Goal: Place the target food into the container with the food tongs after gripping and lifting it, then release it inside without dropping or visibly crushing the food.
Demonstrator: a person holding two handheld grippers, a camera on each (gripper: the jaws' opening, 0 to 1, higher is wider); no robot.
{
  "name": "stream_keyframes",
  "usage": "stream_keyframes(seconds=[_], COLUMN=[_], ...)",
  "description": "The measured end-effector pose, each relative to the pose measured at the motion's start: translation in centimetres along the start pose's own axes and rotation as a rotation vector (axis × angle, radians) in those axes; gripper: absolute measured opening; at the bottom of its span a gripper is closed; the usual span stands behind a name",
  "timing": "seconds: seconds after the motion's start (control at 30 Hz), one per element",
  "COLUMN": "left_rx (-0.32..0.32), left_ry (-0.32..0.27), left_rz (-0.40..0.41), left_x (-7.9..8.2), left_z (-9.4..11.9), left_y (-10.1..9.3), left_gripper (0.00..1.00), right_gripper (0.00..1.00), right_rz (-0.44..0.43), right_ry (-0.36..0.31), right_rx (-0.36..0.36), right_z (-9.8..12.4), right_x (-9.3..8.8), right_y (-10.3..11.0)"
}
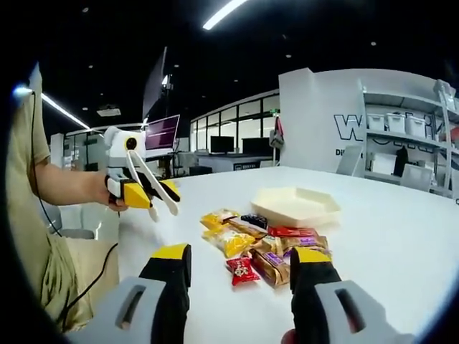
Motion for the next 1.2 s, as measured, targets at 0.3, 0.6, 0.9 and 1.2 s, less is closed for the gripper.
stream_keyframes(seconds=[0.3,0.6,0.9,1.2], left_rx=[0.012,0.015,0.016,0.018], left_ry=[0.012,0.031,0.049,0.065], left_rz=[-0.016,-0.039,-0.059,-0.075], left_x=[0.1,0.2,0.6,0.9], left_z=[0.2,0.2,0.2,0.1], left_y=[0.1,0.2,0.4,0.7], left_gripper=[0.25,0.25,0.25,0.25], right_gripper=[0.52,0.50,0.52,0.52], right_rz=[0.003,0.000,0.003,0.001], right_ry=[0.021,0.027,0.030,0.026], right_rx=[0.001,0.007,0.001,0.013], right_z=[0.1,0.2,0.3,0.2], right_x=[0.1,0.3,0.6,1.1], right_y=[0.4,0.6,0.5,0.4])
Point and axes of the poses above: the point that each gripper's makers call its tool centre point, and the gripper's own axes: z roughly backward along the fingers, y roughly to its left, x roughly out of its top, the point moved 7 cm from there along z, roughly backward along the fingers, and after that the axes turned 1 degree about x, right-handed, at the moved point
